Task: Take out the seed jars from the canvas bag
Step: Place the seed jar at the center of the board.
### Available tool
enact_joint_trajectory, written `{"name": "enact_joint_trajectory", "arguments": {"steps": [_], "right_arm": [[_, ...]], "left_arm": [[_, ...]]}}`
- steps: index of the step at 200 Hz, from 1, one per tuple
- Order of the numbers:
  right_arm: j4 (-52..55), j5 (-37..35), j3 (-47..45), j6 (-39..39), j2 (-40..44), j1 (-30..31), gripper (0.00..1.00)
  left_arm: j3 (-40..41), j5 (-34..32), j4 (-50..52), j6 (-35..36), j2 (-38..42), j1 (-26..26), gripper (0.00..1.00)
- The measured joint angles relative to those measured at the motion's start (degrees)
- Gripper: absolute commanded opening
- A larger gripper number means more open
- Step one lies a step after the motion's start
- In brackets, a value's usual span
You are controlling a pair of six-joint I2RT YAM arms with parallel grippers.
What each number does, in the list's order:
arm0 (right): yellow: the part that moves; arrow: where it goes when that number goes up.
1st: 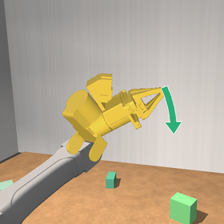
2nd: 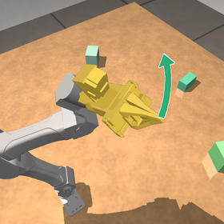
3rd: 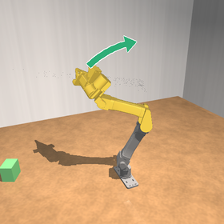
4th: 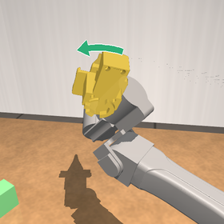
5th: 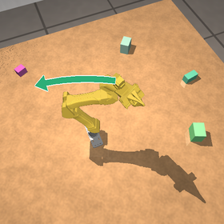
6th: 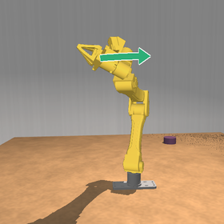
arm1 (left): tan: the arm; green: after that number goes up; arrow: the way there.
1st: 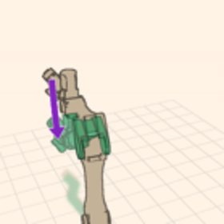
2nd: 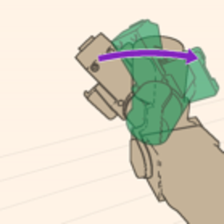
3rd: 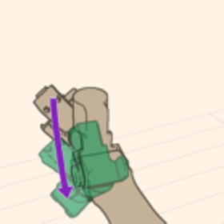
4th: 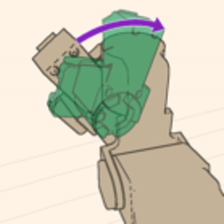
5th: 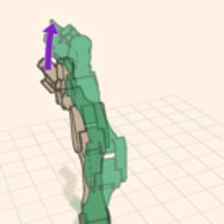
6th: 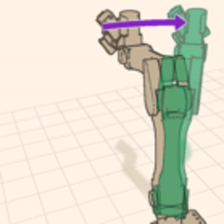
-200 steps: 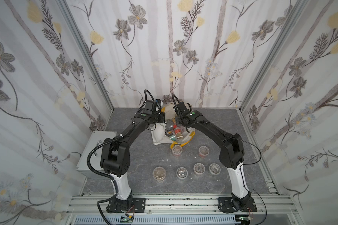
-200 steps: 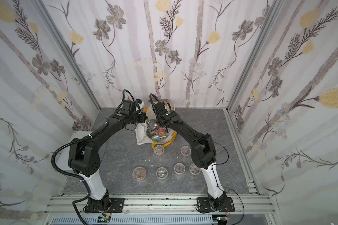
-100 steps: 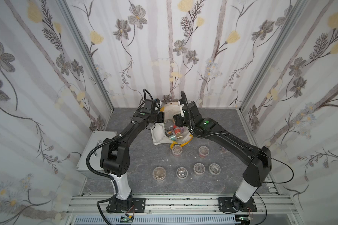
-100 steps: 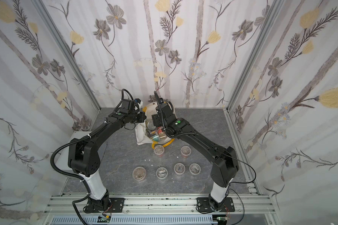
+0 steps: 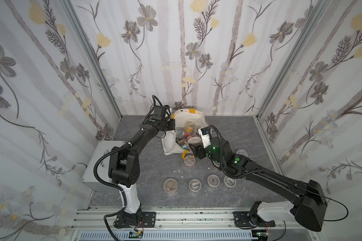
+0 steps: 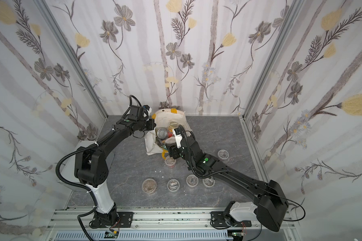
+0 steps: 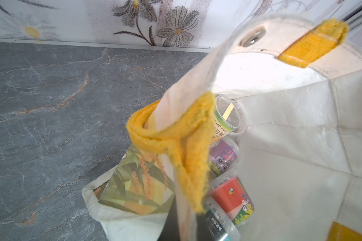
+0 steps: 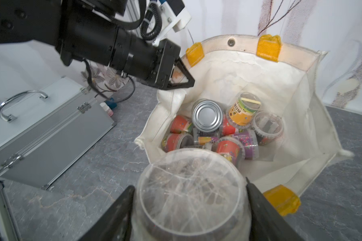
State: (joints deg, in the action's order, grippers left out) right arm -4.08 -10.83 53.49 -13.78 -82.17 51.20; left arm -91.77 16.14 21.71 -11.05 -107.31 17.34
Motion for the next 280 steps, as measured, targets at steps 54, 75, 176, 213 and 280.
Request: {"name": "enact_joint_trajectory", "arguments": {"steps": [54, 75, 176, 213, 280], "right_arm": [[-13.3, -1.2, -21.3, -3.6, 4.6, 2.9, 0.61], [-20.0, -1.7, -25.0, -4.7, 2.5, 2.9, 0.62], [-32.9, -8.8, -31.0, -5.7, -5.6, 0.5, 0.66], [-36.3, -9.1, -31.1, -5.7, -9.6, -2.1, 0.66], [-39.3, -8.9, -29.5, -5.6, -14.8, -2.4, 0.79]], "left_arm": [[-0.5, 0.0, 0.0, -1.7, -0.7, -0.5, 0.00], [-0.5, 0.0, 0.0, -2.4, -0.8, -0.5, 0.00], [-0.7, 0.2, 0.0, -2.4, -1.1, -0.6, 0.00], [-0.7, 0.2, 0.0, -2.4, -1.2, -0.6, 0.00], [-0.7, 0.3, 0.0, -2.4, -1.2, -0.6, 0.00]]}}
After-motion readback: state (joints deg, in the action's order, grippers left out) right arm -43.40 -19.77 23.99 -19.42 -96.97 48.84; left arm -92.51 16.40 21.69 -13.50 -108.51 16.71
